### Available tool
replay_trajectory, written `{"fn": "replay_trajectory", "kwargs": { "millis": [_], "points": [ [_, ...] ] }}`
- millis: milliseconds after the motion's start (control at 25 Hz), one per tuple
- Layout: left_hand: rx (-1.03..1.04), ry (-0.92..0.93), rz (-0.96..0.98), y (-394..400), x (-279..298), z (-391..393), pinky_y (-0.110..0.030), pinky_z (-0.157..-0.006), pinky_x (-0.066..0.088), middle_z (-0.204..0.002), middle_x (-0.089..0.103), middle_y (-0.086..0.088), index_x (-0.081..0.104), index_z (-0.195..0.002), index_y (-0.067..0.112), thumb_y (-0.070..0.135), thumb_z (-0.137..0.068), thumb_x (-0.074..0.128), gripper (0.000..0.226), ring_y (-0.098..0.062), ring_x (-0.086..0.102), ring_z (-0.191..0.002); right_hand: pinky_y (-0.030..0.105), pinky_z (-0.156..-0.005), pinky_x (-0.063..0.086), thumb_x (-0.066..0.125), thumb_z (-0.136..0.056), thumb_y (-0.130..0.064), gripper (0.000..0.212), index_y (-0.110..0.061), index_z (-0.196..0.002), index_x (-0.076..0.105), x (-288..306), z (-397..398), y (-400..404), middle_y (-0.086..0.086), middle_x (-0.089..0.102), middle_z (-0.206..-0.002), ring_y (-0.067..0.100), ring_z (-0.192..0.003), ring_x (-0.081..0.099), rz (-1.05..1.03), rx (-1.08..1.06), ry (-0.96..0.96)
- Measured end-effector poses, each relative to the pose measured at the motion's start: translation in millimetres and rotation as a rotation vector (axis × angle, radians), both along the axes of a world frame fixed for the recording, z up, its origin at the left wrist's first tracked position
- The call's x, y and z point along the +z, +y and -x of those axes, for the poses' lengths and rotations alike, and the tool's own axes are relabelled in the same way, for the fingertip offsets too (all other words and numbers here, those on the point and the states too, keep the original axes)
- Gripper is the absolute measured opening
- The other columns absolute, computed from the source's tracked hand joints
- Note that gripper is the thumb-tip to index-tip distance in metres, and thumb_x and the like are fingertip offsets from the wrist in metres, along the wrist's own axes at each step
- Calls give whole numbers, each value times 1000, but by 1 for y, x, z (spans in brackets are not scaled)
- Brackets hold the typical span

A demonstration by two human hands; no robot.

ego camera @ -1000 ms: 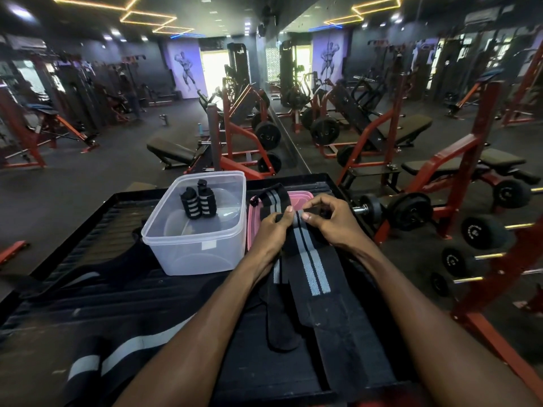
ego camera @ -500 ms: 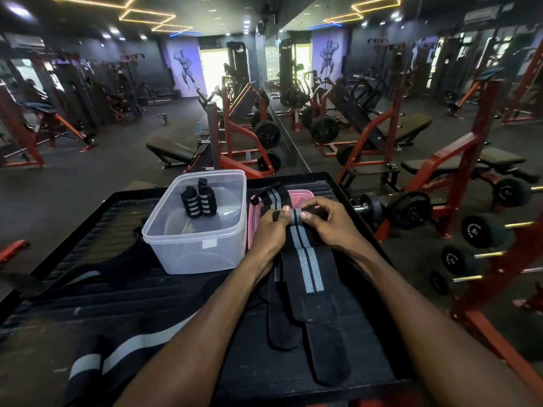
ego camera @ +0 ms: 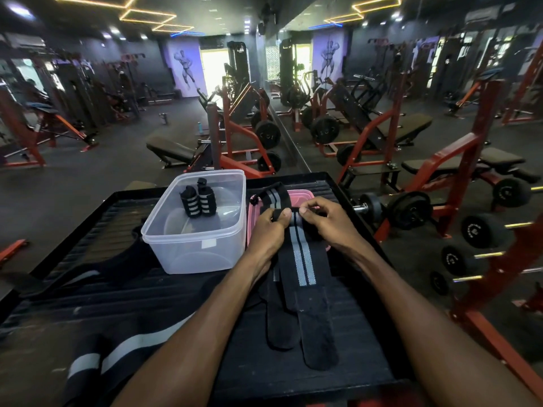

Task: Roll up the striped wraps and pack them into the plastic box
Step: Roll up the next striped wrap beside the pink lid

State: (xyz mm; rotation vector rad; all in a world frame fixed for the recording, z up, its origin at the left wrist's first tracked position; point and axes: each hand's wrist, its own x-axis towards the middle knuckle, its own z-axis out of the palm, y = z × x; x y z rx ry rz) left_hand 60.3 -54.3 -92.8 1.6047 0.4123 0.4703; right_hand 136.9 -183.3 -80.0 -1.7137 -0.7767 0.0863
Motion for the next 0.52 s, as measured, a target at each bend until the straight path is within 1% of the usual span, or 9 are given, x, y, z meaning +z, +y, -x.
{"fn": "replay_trajectory", "kwargs": {
  "millis": [40, 120, 160, 240, 320, 360, 440, 480, 520],
  "points": [
    [16, -4, -12, -1, 1, 1, -27, -86, 51, -101, 73, 2, 67, -108, 17, 25, -103, 55, 15, -16, 68, -101, 18, -75, 44, 65, -94, -16, 5, -13, -93, 69, 1, 0, 0, -4, 64, -85, 8, -82, 58, 28, -14, -3],
    [20, -11, 9, -3, 3, 1, -34, -95, 53, -104, 74, -2, 67, -110, 15, 22, -103, 55, 15, -19, 69, -104, 23, -77, 45, 65, -95, -19, 6, -16, -92, 69, -1, -2, 0, -1, 67, -87, 13, -83, 60, 55, -36, -39],
    [-1, -16, 49, -5, 4, 2, -40, -100, 53, -108, 75, -5, 67, -113, 13, 26, -101, 57, 20, -22, 70, -105, 27, -81, 47, 65, -94, -17, 4, -17, -93, 70, -2, -3, 0, 0, 69, -90, 15, -87, 63, 48, -38, -50],
    [-43, -7, 134, -3, 4, 0, -48, -103, 53, -113, 76, -11, 68, -119, 12, 43, -95, 58, 41, -27, 72, -108, 31, -90, 49, 67, -91, -12, 10, -16, -99, 70, 0, -2, -2, -1, 72, -99, 16, -97, 66, 32, -29, -81],
    [-62, 8, 144, -1, 1, 0, -50, -101, 54, -114, 76, -11, 68, -122, 13, 54, -93, 54, 52, -28, 72, -108, 30, -88, 51, 68, -90, -10, 16, -19, -102, 69, 1, 0, -2, -5, 71, -100, 14, -98, 67, 15, -13, -77],
    [-55, 9, 111, -1, 1, 0, -50, -101, 54, -114, 75, -9, 67, -122, 14, 53, -94, 53, 50, -27, 72, -108, 27, -82, 53, 68, -90, -11, 15, -20, -101, 68, 2, 1, -3, -8, 70, -97, 13, -94, 67, 7, -1, -49],
    [-11, 1, 60, -3, 3, 2, -47, -101, 53, -113, 74, -8, 65, -121, 13, 40, -102, 51, 35, -26, 70, -109, 24, -71, 51, 66, -93, -17, 4, -16, -97, 67, 2, 3, -3, -5, 68, -91, 10, -84, 64, 24, 9, 18],
    [9, -4, 58, -4, 4, 1, -46, -101, 53, -113, 73, -8, 64, -121, 13, 31, -105, 49, 28, -26, 69, -109, 27, -71, 50, 63, -95, -22, 11, -13, -96, 68, 2, 2, -2, 2, 69, -90, 12, -82, 63, 47, -1, 14],
    [24, -2, 57, -3, 3, 1, -45, -101, 53, -113, 73, -8, 63, -120, 13, 26, -106, 49, 25, -25, 69, -108, 32, -76, 50, 62, -96, -27, 17, -11, -95, 69, 1, 1, -2, 7, 70, -91, 15, -83, 63, 71, -15, -7]
  ]
}}
